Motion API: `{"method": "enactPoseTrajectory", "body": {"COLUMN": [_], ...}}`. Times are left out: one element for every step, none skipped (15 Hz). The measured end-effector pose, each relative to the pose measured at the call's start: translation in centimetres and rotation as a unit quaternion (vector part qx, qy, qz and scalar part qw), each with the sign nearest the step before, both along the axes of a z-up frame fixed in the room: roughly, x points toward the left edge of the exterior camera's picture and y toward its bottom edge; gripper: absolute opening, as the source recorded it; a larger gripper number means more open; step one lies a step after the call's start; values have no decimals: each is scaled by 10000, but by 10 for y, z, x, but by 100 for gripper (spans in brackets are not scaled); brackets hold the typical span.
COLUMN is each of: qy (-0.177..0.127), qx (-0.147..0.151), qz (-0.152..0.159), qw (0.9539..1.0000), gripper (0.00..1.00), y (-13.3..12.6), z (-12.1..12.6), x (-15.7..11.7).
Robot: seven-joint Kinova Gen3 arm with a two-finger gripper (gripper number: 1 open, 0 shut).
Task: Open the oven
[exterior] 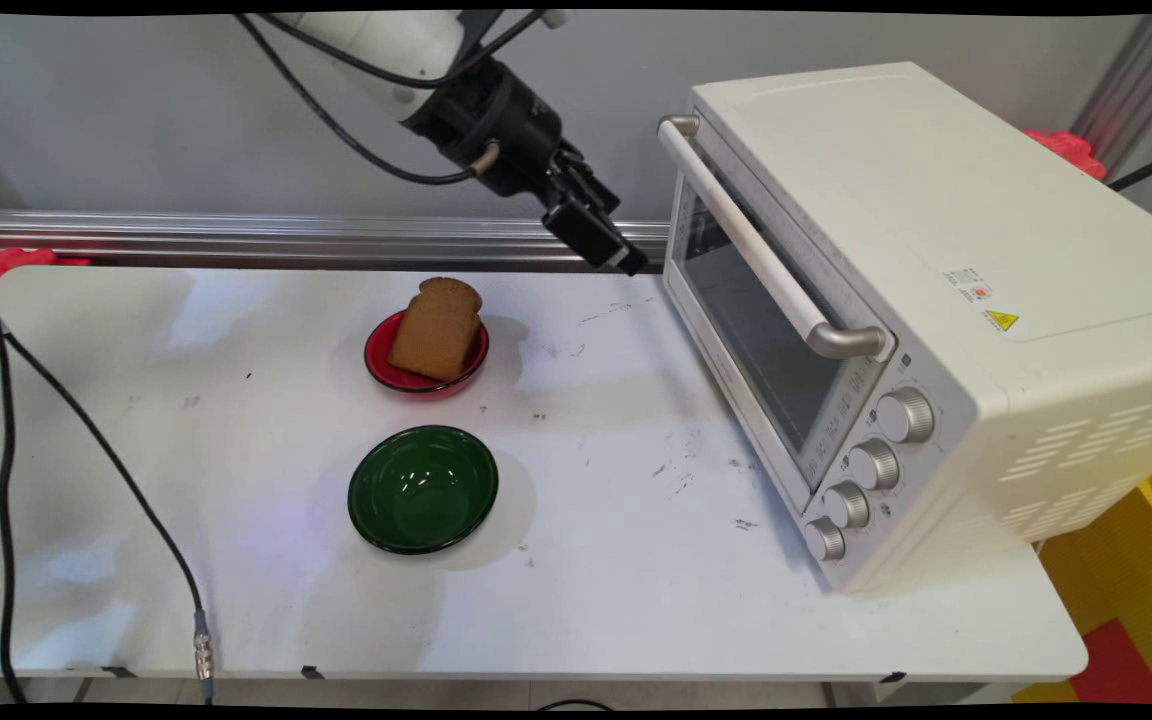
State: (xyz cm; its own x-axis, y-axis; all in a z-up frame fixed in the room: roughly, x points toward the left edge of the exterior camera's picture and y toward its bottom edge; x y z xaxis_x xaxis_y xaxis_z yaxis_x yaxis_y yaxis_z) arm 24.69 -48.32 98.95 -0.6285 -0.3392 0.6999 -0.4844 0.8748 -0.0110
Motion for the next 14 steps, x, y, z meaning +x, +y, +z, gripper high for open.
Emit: {"method": "enactPoseTrajectory", "body": {"qy": [14, 21, 38, 51, 56, 54, 50, 50, 50, 50, 47, 48, 49, 55], "qx": [10, 30, 47, 65, 84, 97, 111, 122, 136, 144, 157, 163, 173, 180], "qz": [6, 19, 28, 39, 49, 57, 65, 70, 71, 71, 68, 68, 65, 62], "qw": [10000, 10000, 10000, 10000, 9999, 9999, 9999, 9999, 9999, 9999, 9998, 9998, 9998, 9998], "gripper": [100, 0, 0, 0, 0, 0, 0, 0, 0, 0, 0, 0, 0, 0], "y": [-4, -7, -10, -13, -15, -17, -20, -23, -25, -26, -28, -30, -32, -35], "z": [0, -1, -1, -1, -1, -1, -1, -2, -2, -2, -1, -1, 0, 1], "x": [-3, -4, -6, -8, -9, -10, -11, -12, -13, -14, -15, -16, -17, -19]}}
